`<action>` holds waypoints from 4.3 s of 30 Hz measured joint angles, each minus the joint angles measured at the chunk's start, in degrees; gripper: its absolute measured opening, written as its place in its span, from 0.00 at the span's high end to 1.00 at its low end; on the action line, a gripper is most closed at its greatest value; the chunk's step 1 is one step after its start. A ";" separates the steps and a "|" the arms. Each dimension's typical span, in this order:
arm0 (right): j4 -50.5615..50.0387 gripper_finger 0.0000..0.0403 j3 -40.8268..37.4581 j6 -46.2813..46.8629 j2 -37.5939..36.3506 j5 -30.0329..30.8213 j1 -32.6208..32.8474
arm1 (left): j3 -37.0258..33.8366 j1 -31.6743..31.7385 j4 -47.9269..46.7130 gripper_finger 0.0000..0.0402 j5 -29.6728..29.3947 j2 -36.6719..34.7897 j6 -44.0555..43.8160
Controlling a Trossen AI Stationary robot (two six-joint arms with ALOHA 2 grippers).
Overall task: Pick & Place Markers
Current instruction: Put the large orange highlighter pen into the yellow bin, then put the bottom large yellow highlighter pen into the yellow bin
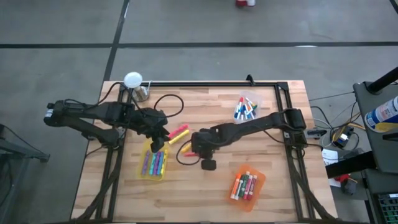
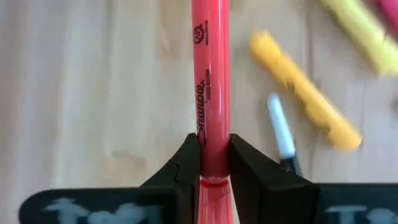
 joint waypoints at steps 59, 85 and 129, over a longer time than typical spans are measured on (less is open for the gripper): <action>-4.12 0.34 11.91 1.29 0.28 9.22 -0.81 | -0.10 -0.04 -22.03 0.86 16.97 0.99 -0.68; -2.26 0.38 10.36 0.76 0.28 9.11 -0.82 | -16.43 0.10 -19.14 0.75 26.64 8.07 -1.55; 10.73 0.42 3.69 -22.82 12.27 4.50 -9.69 | 3.17 0.17 -15.43 0.65 3.39 6.97 -1.73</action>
